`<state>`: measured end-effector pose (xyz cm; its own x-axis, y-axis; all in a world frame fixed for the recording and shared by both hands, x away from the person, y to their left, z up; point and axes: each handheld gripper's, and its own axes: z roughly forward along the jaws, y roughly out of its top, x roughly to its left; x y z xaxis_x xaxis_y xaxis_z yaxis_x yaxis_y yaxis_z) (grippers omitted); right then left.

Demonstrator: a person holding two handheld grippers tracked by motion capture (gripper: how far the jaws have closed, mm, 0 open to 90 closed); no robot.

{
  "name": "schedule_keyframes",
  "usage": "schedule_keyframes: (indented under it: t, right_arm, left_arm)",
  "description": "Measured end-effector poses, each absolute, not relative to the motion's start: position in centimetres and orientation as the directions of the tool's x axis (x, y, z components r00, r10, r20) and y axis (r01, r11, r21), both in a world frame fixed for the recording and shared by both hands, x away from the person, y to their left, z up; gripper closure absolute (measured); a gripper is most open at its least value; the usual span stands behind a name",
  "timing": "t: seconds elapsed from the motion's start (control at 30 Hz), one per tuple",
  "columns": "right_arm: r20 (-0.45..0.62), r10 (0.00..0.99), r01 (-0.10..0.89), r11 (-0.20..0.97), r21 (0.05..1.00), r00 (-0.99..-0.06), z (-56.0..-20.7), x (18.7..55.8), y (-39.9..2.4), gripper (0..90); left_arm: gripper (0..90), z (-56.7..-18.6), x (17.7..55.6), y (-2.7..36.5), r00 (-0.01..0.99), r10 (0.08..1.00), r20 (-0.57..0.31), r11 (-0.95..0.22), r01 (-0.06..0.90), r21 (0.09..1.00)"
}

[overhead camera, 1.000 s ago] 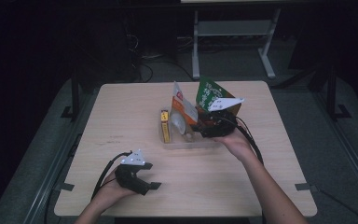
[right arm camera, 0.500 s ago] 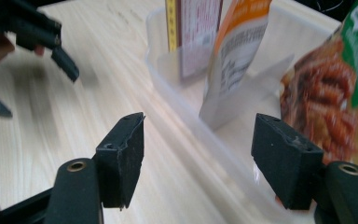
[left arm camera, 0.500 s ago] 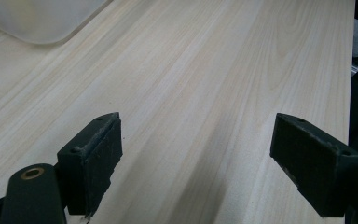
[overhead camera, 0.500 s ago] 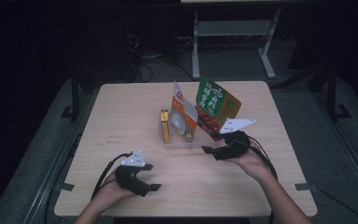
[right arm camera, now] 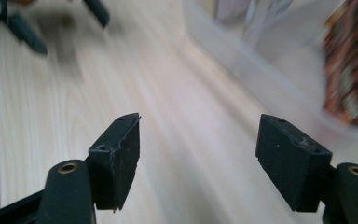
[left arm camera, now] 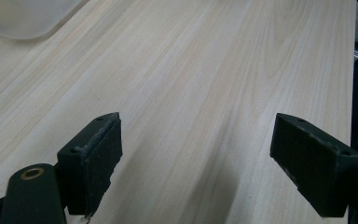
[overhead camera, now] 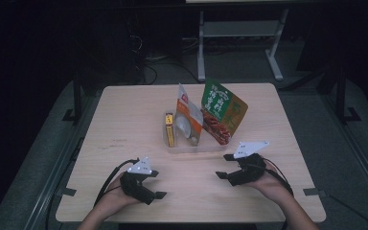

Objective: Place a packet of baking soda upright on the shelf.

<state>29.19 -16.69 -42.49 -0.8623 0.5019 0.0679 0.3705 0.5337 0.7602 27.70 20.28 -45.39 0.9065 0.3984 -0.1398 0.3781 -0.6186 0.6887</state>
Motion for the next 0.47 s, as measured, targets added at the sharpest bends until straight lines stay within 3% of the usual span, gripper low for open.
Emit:
schedule_keyframes:
  t: [0.17,0.47]
  right_arm:
    - [0.041,0.499,0.380,0.602,0.702,-0.865,-43.8,28.8,-17.0,30.2]
    - [0.043,0.493,0.382,0.613,0.692,-0.869,-44.0,29.0,-17.1,29.7]
  left_arm:
    - [16.3,-45.4,27.6,20.2,0.911,0.389,-0.139,-0.627,0.372,0.685]
    - [16.3,-45.4,27.7,20.2,0.913,0.387,-0.132,-0.630,0.366,0.684]
